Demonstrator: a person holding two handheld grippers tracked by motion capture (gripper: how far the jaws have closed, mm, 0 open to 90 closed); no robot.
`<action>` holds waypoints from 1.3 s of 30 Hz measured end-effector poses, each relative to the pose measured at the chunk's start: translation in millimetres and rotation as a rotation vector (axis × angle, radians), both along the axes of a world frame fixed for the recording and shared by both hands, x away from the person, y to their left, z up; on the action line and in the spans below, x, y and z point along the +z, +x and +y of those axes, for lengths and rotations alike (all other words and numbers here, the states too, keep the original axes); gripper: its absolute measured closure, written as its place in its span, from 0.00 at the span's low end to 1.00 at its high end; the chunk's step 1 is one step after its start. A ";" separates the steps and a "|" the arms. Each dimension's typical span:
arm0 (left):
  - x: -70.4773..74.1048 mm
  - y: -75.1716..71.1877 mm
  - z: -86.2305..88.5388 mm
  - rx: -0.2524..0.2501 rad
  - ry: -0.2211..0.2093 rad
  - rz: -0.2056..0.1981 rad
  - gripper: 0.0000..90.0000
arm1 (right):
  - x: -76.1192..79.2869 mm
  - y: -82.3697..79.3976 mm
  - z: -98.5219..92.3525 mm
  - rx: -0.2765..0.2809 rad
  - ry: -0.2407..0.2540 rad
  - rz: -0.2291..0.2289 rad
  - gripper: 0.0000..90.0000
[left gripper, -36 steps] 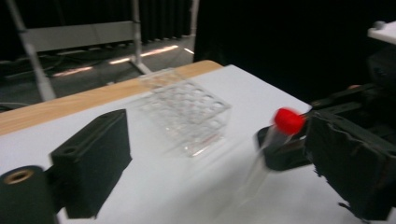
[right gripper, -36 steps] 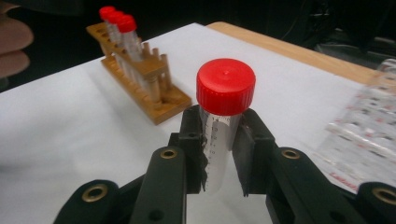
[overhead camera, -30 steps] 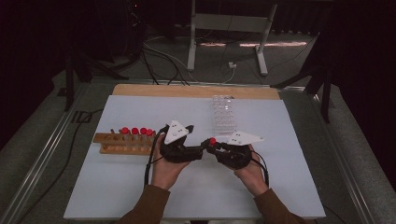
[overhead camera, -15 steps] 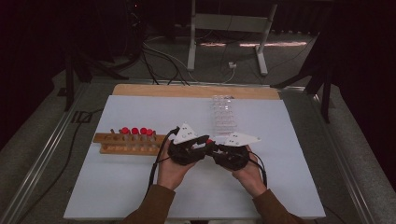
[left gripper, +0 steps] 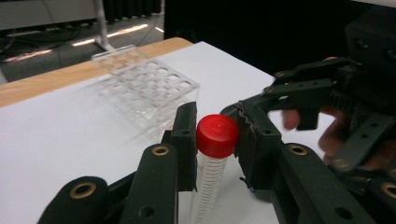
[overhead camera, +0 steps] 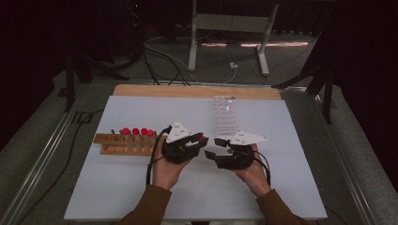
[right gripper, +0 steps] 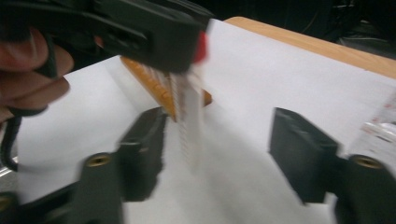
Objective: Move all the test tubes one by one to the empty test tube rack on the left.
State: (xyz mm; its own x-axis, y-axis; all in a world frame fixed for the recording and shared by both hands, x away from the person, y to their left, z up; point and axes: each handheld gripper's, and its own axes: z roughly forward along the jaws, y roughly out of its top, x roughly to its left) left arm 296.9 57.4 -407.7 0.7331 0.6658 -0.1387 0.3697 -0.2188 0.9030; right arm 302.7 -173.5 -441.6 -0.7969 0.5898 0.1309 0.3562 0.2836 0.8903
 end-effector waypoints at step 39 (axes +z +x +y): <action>20.6 -25.1 153.9 0.242 -0.035 -0.051 0.79 | 0.0 -5.1 -88.3 -0.262 0.003 -0.043 0.00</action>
